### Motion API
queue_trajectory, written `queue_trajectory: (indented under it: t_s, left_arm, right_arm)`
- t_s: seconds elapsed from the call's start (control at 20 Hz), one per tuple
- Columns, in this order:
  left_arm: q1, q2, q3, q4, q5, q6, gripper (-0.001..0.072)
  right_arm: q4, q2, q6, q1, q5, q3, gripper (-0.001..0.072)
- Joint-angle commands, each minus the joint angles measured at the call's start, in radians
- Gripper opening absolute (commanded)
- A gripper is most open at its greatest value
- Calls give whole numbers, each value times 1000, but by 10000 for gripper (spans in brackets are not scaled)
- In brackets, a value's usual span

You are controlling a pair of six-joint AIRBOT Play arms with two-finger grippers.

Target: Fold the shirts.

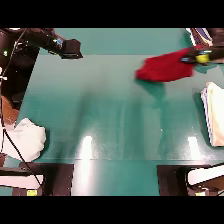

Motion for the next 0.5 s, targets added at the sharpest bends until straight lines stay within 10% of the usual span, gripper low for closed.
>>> queue_trajectory:
  t_s: [0.0, 0.45]
  left_arm:
    - [-38, 0, 0, -2, 54, -3, 27]
    - [-89, 0, 0, -1, 99, -3, 28]
  right_arm:
    - [-61, 127, 6, -277, -26, -116, 22]
    - [132, 151, 23, -566, -54, -174, 22]
